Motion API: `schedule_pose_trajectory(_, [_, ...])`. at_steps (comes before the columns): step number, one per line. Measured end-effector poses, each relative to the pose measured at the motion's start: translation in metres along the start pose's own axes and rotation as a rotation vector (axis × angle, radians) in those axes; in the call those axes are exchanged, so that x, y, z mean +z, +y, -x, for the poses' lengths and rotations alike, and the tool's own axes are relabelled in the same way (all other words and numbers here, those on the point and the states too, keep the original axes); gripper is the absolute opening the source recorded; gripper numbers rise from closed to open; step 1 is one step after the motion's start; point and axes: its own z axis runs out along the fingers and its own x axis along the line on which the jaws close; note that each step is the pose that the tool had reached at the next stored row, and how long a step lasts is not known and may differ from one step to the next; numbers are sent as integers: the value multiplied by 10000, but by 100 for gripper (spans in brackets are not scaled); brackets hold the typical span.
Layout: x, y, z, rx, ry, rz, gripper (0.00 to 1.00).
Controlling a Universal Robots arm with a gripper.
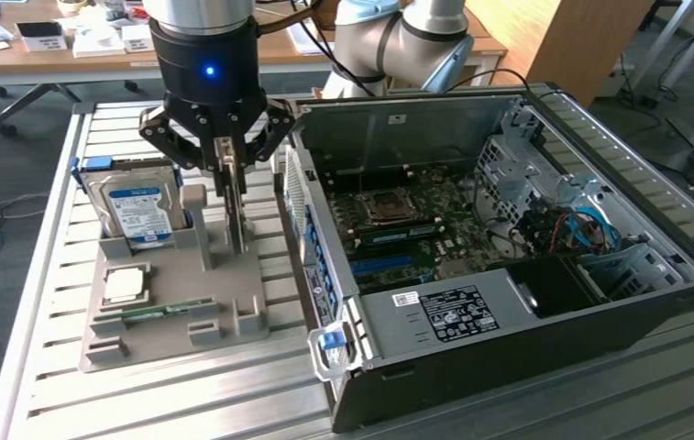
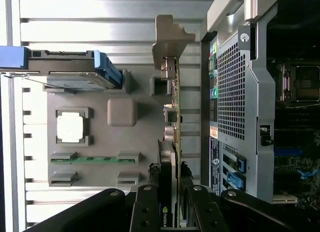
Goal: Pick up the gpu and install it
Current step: 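Pick up the gpu and move the gpu toward the slot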
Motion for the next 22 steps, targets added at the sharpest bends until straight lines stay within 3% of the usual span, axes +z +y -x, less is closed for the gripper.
schedule_pose_trajectory(22, [-79, 4, 2, -1, 0, 1, 27])
